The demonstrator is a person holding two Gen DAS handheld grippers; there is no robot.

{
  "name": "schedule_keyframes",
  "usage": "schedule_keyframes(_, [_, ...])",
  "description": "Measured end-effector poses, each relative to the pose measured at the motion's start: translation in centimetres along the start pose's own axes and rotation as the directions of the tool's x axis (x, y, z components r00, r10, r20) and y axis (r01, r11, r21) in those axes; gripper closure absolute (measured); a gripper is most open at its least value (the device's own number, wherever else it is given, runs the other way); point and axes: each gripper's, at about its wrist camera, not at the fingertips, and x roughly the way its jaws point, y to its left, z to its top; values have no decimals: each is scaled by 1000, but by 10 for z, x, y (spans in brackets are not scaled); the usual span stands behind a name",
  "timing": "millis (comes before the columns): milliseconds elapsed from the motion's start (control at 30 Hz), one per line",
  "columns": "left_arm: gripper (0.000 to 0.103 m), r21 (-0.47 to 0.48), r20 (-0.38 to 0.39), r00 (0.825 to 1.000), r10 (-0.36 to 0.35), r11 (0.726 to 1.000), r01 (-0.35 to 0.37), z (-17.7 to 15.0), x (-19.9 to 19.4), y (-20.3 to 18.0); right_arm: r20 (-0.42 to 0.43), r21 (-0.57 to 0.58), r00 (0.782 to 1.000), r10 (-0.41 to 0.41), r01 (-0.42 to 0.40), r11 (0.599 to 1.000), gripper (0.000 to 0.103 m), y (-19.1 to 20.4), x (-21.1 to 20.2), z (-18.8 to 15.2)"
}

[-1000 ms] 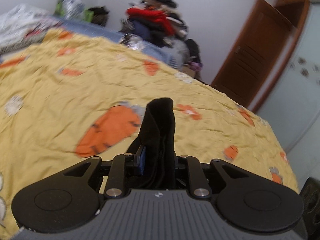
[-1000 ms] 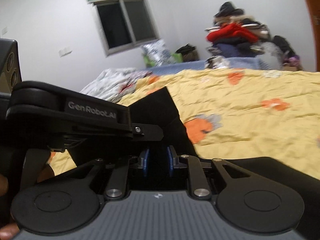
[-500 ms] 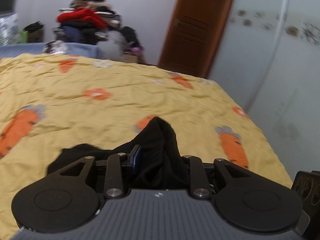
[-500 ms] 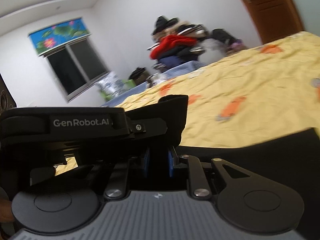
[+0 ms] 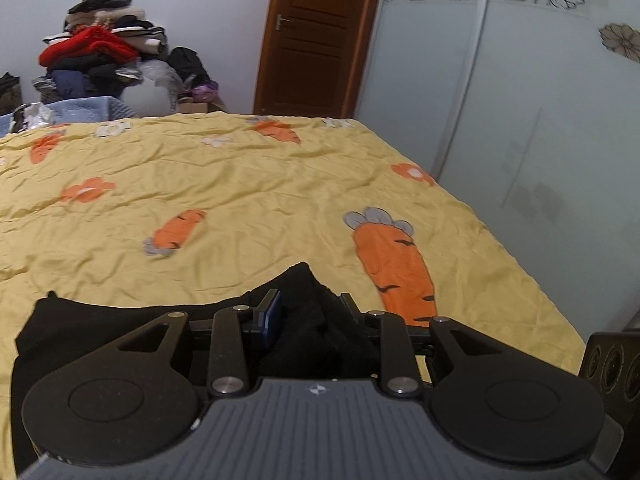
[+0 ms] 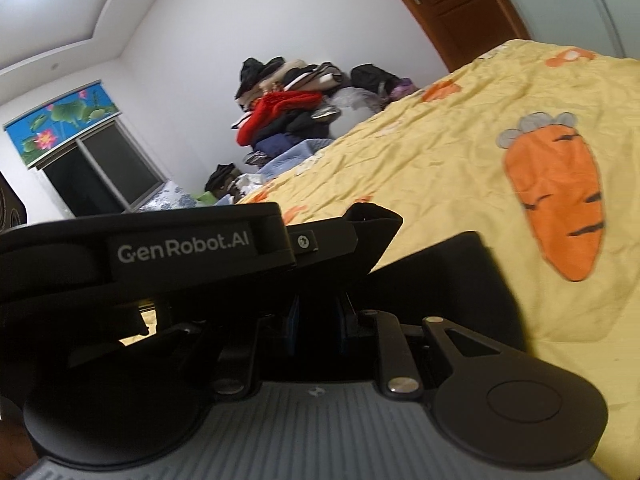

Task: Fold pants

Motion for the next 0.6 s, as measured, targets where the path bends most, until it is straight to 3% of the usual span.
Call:
schedule_keyframes(200, [69,30,-15,999,-33,999,33,-8,17,-18,-10,21,999,-35,36,999,84,-21,-5,0])
schedule_keyframes(600, [69,-14,-56,989,-134,991,133,-9,31,-28,-17,39,998,-67,68,997,85,-32,-17,-2])
